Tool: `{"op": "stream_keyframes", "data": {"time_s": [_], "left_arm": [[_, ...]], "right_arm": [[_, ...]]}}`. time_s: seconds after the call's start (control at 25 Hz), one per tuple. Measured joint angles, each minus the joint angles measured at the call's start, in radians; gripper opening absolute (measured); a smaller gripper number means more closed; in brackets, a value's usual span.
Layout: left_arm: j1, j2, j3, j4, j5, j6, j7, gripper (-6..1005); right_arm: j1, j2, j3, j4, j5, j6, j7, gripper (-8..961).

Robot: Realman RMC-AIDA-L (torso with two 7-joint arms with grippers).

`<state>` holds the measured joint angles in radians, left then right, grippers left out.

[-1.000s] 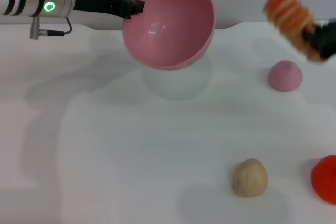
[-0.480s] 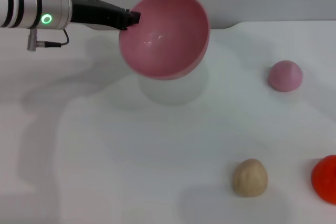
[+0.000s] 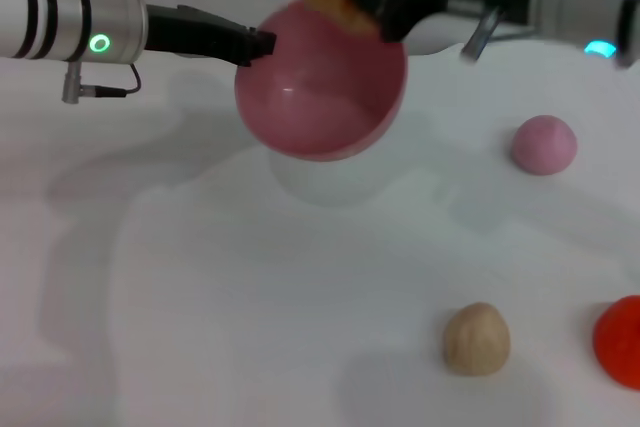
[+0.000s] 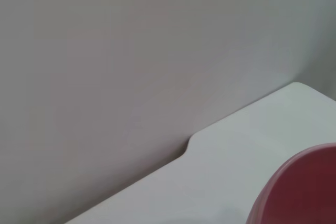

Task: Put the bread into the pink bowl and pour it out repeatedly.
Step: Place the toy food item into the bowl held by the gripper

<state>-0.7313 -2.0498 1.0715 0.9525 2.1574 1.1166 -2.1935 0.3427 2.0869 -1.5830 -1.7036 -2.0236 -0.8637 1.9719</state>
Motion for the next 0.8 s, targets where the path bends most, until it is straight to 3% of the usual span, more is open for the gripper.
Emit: {"op": "stream_keyframes", "data": {"time_s": [0.08,0.32,0.8], "left_arm": [[-0.001,0.0,0.01,0.0,-0.004,0.001,0.0,101],[-0.011,-0.002,0.028,0.0,-0.003,0.003,-0.004,103],[-0.014,-0.001,0.034,0.0,0.0,-0.007,-0.008,106]], "right_arm": [[0.005,-0.005,-0.043,0.081,0.039,0.043,-0.05,128],[0.014,-0.007,-0.08,0.158,0.045,0.089,-0.083,125],[0.009,-0.008,-0.096,0.169,0.035,0.087,-0.106,186]]}}
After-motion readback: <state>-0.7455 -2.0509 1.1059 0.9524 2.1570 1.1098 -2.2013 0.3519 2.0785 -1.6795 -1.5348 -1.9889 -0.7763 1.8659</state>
